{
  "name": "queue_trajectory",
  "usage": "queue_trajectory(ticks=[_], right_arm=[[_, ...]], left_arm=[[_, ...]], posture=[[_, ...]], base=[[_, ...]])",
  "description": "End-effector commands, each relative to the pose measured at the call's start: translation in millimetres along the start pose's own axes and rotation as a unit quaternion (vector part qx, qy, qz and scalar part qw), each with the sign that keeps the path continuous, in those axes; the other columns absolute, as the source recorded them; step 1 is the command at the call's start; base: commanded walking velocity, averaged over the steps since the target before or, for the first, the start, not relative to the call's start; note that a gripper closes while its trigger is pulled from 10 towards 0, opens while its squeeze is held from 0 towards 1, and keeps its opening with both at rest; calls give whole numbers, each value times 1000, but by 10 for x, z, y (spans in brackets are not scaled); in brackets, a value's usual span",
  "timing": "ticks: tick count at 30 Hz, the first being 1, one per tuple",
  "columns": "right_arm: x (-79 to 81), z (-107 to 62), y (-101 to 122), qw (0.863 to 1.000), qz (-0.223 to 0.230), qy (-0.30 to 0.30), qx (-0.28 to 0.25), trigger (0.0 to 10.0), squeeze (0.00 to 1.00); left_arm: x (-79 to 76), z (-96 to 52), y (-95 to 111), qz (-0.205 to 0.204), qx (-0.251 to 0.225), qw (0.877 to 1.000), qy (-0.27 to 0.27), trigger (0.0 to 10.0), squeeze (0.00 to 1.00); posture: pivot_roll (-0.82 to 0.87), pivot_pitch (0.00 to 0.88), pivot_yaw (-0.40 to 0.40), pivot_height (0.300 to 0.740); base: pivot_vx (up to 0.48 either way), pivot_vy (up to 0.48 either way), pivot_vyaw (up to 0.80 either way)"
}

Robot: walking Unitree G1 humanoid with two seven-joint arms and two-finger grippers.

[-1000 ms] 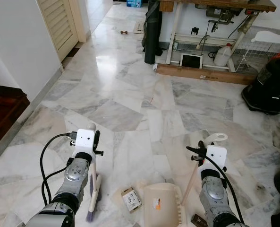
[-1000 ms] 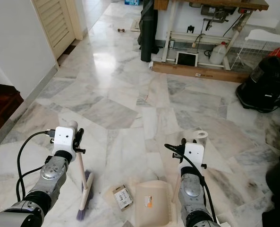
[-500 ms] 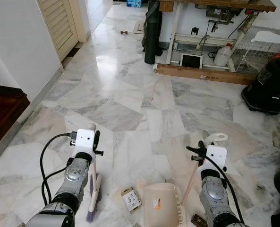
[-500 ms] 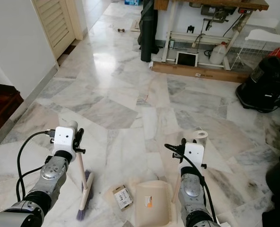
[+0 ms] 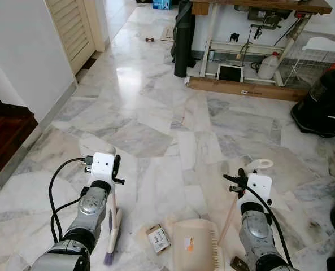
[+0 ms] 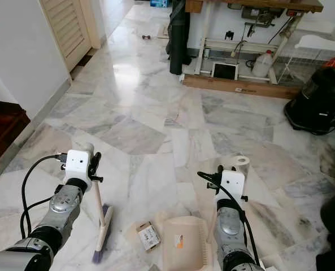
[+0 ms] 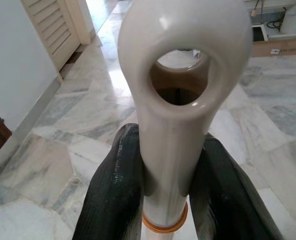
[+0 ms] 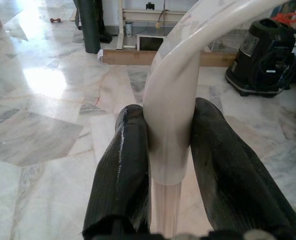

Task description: Sweep floor

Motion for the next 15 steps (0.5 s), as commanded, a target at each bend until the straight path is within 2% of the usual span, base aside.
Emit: queue_trajectory(ticks=[1,15], right_arm=[[-10,22,37,1000,-1,-1,-5,10000,0],[-4,23,40,1000,-2,-1,-6,10000,0]], left_arm=[[-18,-40,-105,7,19,1000,-7,10000,0],[-18,-35,-100,7,19,1000,-7,10000,0]], posture=[[129,94,-30,740],[129,94,-29,740]], base=[[0,0,0],[0,0,0]])
Point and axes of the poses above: a point about 5 cm out from each wrist's last joint towards the gripper, its own z axis pointing out of the wrist towards the gripper, its own y axis along the axis of the wrist's last joint, x = y × z, the point moved 6 cm from there along z, pointing out of the wrist towards the gripper, and after that the axes turned 6 degrees about z, right-handed, at the moved point
